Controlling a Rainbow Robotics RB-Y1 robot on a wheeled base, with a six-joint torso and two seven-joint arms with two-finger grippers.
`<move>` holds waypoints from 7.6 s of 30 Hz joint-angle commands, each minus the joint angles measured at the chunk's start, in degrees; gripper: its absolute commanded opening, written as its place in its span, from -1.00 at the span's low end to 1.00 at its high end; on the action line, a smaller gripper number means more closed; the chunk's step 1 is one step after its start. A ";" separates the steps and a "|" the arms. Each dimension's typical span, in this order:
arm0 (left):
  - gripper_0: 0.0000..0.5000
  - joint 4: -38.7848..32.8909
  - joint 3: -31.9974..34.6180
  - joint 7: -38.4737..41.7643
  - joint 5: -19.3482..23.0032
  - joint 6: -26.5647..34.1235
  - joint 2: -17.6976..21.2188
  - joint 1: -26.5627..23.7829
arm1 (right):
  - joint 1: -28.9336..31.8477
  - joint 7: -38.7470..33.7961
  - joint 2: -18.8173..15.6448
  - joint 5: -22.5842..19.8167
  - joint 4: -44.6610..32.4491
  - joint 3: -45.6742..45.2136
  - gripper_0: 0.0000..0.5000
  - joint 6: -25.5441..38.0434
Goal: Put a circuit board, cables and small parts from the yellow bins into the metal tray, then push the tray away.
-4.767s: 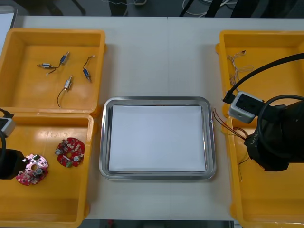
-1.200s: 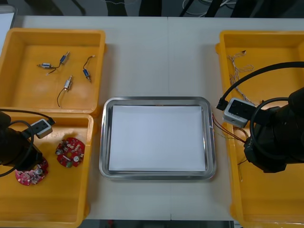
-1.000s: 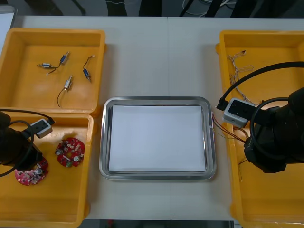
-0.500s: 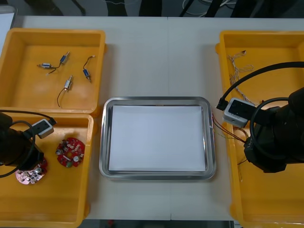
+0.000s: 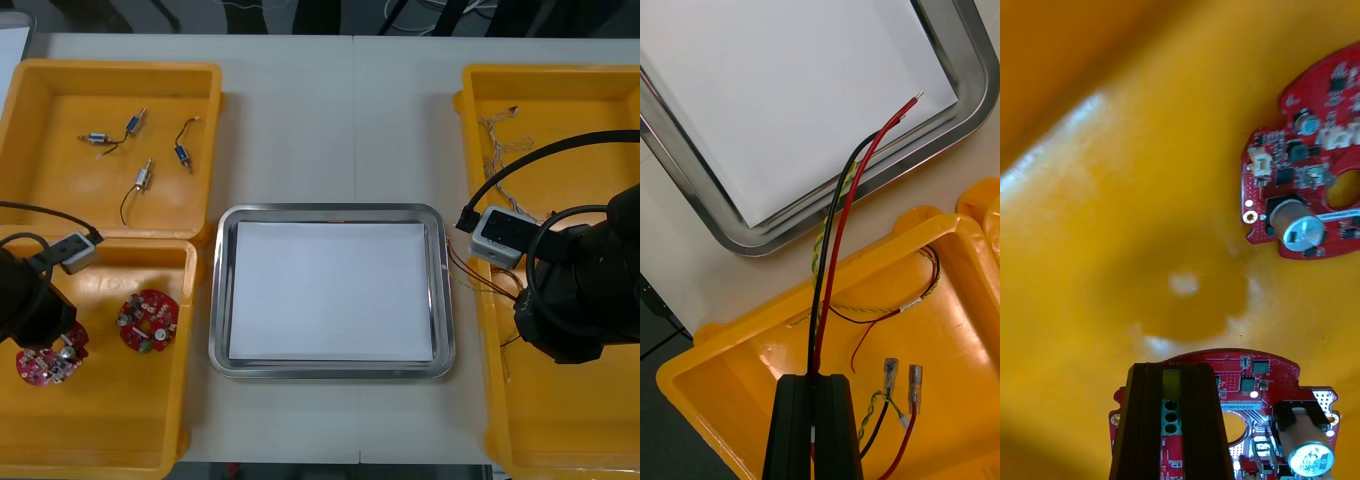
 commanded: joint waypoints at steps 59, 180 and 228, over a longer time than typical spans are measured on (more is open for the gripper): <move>-1.00 -6.33 -36.86 69.28 -28.23 21.07 -31.85 -36.61 | -1.54 2.39 -2.04 0.18 -0.11 0.41 -1.00 0.45; 1.00 29.79 -5.75 28.41 -12.24 12.46 -16.20 -43.64 | -19.55 11.18 26.97 28.30 29.07 43.39 -1.00 -5.61; 1.00 55.37 -11.11 22.17 -21.46 -0.55 -30.44 -51.11 | -12.00 11.09 28.55 31.99 29.51 34.07 1.00 -10.36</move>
